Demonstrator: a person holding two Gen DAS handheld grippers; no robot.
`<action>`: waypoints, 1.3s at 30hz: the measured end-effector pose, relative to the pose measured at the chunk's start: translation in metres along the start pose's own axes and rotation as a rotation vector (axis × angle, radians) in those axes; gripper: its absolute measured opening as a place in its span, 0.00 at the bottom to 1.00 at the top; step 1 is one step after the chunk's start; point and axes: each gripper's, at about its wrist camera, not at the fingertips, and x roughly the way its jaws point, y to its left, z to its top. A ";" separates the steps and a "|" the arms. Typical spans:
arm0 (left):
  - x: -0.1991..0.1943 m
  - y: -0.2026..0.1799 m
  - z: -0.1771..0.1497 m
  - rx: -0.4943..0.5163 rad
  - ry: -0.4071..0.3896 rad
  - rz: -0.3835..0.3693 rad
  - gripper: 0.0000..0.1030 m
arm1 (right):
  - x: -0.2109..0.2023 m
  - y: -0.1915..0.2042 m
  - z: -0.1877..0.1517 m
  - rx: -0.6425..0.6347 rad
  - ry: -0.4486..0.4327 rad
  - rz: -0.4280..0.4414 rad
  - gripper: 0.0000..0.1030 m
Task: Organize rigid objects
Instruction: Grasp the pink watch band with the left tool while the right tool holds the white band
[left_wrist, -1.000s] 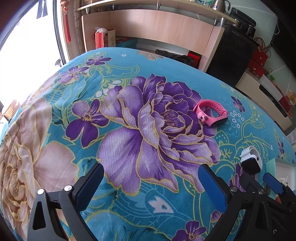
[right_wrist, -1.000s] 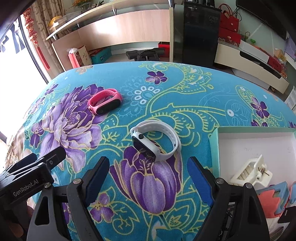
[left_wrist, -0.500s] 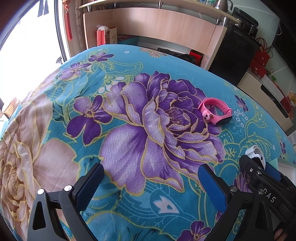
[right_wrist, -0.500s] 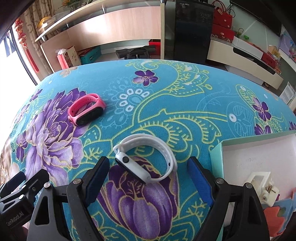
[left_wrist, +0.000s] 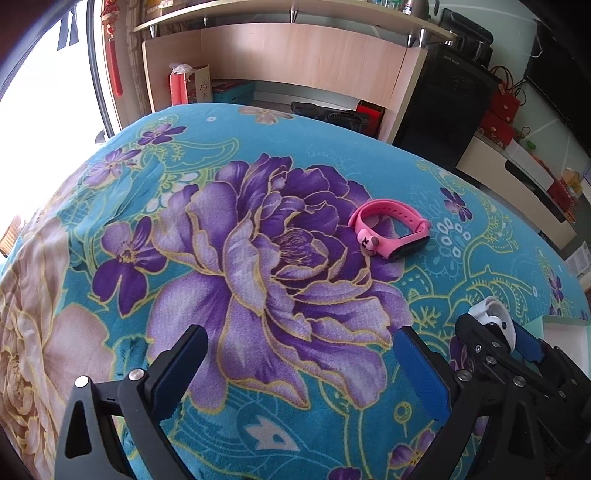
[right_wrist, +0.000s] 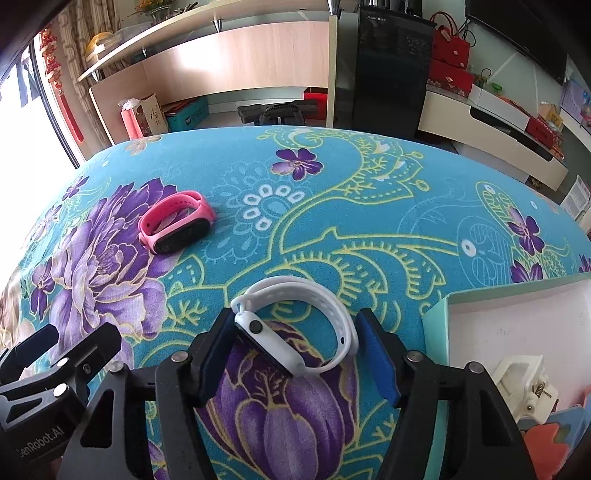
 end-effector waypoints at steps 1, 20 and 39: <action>0.001 -0.002 0.002 0.005 0.002 -0.006 0.99 | -0.001 -0.002 0.001 0.005 0.000 0.008 0.60; 0.038 -0.039 0.053 0.076 0.018 -0.127 0.98 | -0.025 -0.028 0.008 0.073 0.000 0.034 0.58; 0.026 -0.050 0.059 0.094 -0.002 -0.113 0.22 | -0.042 -0.035 0.003 0.087 0.002 0.020 0.58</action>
